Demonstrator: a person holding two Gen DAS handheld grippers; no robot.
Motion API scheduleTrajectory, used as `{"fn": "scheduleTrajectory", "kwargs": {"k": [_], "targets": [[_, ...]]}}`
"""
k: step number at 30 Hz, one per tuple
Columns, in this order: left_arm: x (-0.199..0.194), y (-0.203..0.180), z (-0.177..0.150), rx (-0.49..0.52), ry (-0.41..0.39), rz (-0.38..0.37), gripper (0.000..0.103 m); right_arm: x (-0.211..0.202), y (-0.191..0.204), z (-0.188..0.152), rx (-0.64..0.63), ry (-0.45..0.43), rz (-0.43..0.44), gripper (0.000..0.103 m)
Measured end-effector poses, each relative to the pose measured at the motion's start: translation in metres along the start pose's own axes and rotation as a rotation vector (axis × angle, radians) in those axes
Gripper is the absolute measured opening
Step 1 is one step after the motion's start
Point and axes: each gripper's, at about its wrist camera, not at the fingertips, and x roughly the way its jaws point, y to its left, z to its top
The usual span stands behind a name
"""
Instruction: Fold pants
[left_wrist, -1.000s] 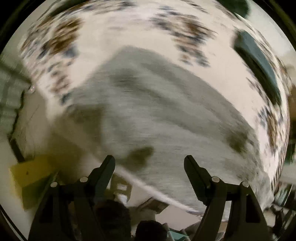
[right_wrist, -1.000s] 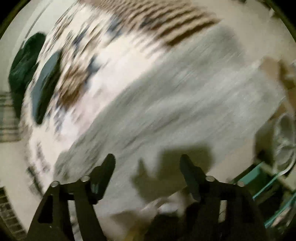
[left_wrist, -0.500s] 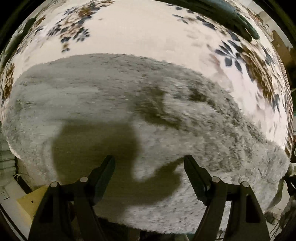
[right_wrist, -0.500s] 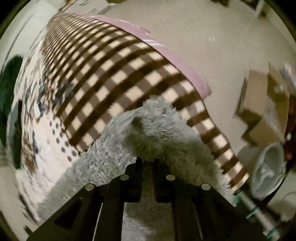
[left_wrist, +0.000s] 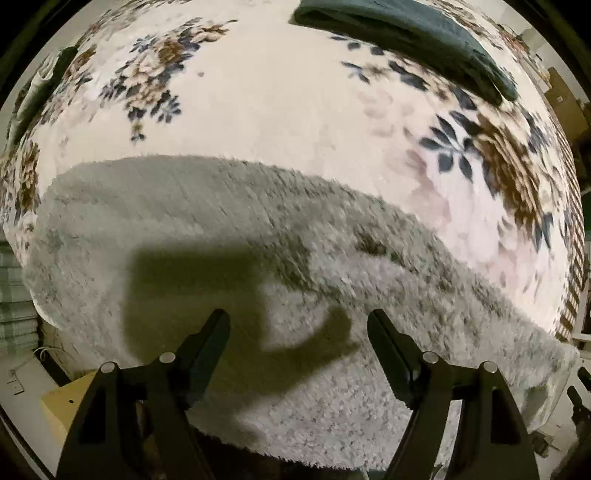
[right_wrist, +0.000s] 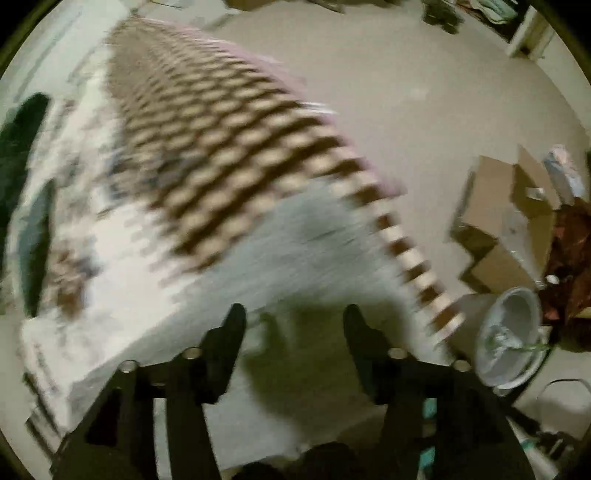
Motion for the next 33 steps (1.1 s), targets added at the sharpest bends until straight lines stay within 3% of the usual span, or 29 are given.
{"fn": "scheduleTrajectory", "kwargs": {"k": [3,5,9,11,13,19,23,25,27,30,33], "targets": [[0.007,0.001,0.018,-0.006,0.020,-0.017,0.076,0.023,0.079,-0.045,-0.088,0.153,0.198,0.061],[0.016,0.001,0.033,-0.006,0.038,-0.028,0.076,0.052,0.131,-0.067,-0.150,0.262,0.275,0.061],[0.034,0.004,0.065,-0.009,0.047,-0.046,0.076,0.113,0.215,-0.102,-0.253,0.381,0.290,0.061],[0.048,0.003,0.080,-0.007,0.054,-0.040,0.076,0.150,0.241,-0.114,-0.268,0.439,0.232,0.061],[0.061,0.003,0.090,-0.002,0.071,-0.038,0.076,0.171,0.246,-0.117,-0.273,0.434,0.152,0.061],[0.053,0.010,0.091,0.034,0.092,-0.091,0.079,0.130,0.231,-0.126,-0.174,0.378,0.217,0.061],[0.033,0.024,0.082,0.015,0.102,-0.094,0.079,0.135,0.225,-0.154,-0.141,0.485,0.263,0.061],[0.030,0.026,0.073,0.024,0.102,-0.065,0.079,0.147,0.232,-0.159,-0.172,0.499,0.229,0.058],[0.029,0.025,0.064,0.025,0.106,-0.049,0.079,0.160,0.247,-0.160,-0.213,0.444,0.210,0.049],[0.028,0.016,0.057,0.043,0.083,-0.031,0.079,0.167,0.265,-0.147,-0.229,0.350,0.179,0.048],[0.030,0.003,0.063,0.036,0.085,-0.024,0.079,0.178,0.265,-0.140,-0.164,0.356,0.183,0.048]]}}
